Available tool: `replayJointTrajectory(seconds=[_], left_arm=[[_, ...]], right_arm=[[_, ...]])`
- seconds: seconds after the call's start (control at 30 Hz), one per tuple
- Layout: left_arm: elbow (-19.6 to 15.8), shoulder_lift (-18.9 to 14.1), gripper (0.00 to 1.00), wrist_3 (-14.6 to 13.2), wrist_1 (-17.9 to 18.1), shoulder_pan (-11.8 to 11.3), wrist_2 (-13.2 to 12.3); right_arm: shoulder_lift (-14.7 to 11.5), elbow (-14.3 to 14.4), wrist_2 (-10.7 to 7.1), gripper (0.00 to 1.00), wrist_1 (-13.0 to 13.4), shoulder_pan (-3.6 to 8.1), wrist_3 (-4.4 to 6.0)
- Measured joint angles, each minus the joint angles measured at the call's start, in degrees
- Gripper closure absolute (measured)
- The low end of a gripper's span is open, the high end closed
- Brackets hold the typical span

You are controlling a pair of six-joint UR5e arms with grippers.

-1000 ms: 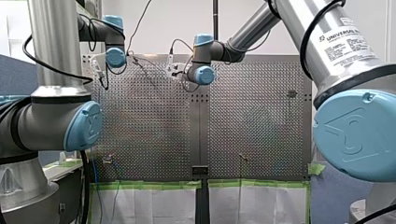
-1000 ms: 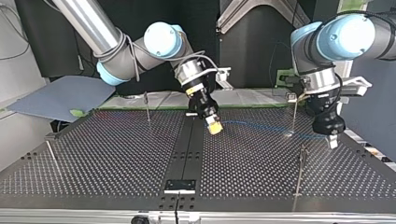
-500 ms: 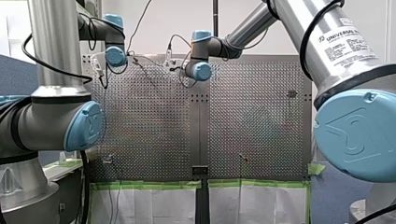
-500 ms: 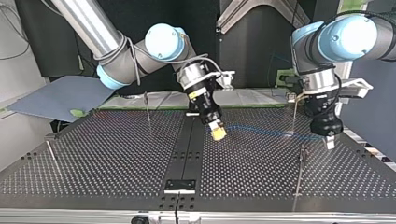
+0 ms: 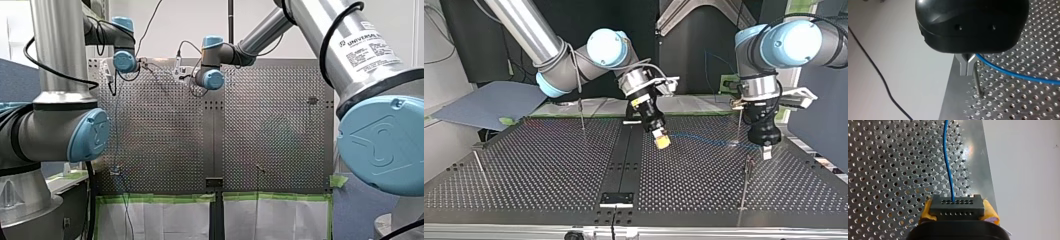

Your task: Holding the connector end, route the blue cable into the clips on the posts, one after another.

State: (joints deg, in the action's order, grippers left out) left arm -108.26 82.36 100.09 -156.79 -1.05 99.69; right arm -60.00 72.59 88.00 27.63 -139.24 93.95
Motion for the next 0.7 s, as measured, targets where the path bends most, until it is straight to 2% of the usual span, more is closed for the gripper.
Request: replayJointTrajectory(seconds=[0.7], left_arm=[[2.4, 2.5, 1.0, -0.4, -0.6, -0.7, 0.3]], right_arm=[[2.0, -4.6, 0.5, 1.0, -1.7, -0.93, 0.01]])
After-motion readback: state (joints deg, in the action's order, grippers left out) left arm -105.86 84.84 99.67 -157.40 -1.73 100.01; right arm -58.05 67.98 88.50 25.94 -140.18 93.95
